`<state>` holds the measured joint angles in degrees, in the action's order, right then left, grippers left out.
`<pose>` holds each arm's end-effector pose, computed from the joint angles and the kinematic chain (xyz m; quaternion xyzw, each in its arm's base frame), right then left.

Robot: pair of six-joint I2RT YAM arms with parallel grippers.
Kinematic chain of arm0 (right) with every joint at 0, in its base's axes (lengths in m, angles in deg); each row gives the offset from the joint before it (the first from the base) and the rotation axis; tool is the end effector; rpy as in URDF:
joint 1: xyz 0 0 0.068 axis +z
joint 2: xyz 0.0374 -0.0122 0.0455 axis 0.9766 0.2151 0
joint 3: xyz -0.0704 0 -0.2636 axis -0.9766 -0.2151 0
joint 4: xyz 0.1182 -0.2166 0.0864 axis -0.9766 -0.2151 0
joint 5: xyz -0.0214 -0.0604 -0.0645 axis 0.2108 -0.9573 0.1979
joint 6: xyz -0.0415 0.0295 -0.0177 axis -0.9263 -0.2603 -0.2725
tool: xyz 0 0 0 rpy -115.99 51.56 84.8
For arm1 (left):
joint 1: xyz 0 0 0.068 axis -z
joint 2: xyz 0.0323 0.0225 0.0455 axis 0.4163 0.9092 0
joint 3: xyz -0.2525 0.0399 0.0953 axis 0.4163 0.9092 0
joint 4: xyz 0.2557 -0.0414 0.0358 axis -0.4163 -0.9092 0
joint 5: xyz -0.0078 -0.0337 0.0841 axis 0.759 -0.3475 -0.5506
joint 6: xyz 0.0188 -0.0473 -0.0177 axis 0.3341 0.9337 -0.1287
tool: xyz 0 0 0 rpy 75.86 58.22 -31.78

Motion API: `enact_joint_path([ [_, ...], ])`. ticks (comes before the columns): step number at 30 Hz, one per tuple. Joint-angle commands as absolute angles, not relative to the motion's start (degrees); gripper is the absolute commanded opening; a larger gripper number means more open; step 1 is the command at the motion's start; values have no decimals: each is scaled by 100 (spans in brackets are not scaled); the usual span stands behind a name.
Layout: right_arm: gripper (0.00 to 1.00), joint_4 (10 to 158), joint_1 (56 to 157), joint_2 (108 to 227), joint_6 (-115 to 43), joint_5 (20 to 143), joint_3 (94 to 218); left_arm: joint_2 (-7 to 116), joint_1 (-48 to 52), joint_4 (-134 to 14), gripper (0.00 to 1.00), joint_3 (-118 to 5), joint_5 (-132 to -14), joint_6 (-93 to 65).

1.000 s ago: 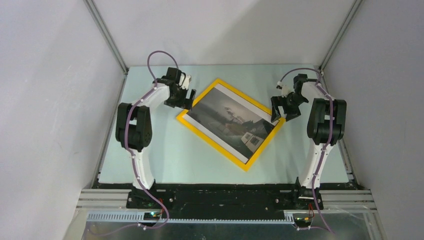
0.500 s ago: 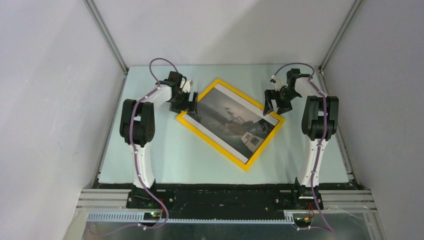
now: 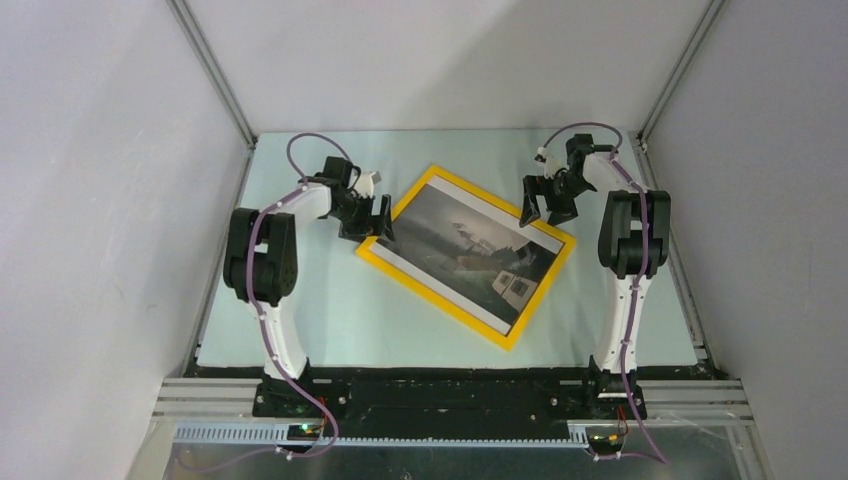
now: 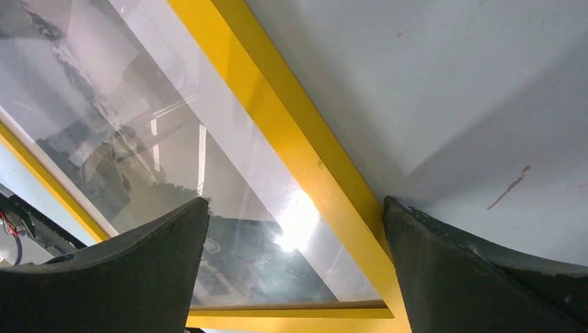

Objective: Put the photo into the frame
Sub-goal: Adjust the photo frame at the center of the board.

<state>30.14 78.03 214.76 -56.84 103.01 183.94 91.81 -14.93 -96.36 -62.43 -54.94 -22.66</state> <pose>0.4499 0.0210 0.1710 -0.1463 0.9527 0.2379 0.1199 0.3877 -0.0820 0.1662 0.0999 0.9536 -0.2404 0.1514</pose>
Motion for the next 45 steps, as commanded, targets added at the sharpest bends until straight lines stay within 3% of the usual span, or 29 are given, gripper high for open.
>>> enact_joint_path([
  [1,100,3125,7617,21082,-5488,9989,18397,9103,-1556,-10060,100,-5935,-5236,-2217],
  [14,99,3235,6907,19367,-5877,9245,16767,9005,-1599,-10053,100,-5882,-5432,-2208],
  [24,100,3643,6824,19222,-5833,9628,15412,8991,-1599,-10001,100,-5862,-5414,-2194],
  [33,99,3826,7184,19774,-5696,9845,15564,8822,-1600,-9987,100,-5575,-5193,-2435],
  [45,99,3462,7468,20657,-5481,10747,16836,8385,-1619,-10157,100,-4911,-4414,-2980],
])
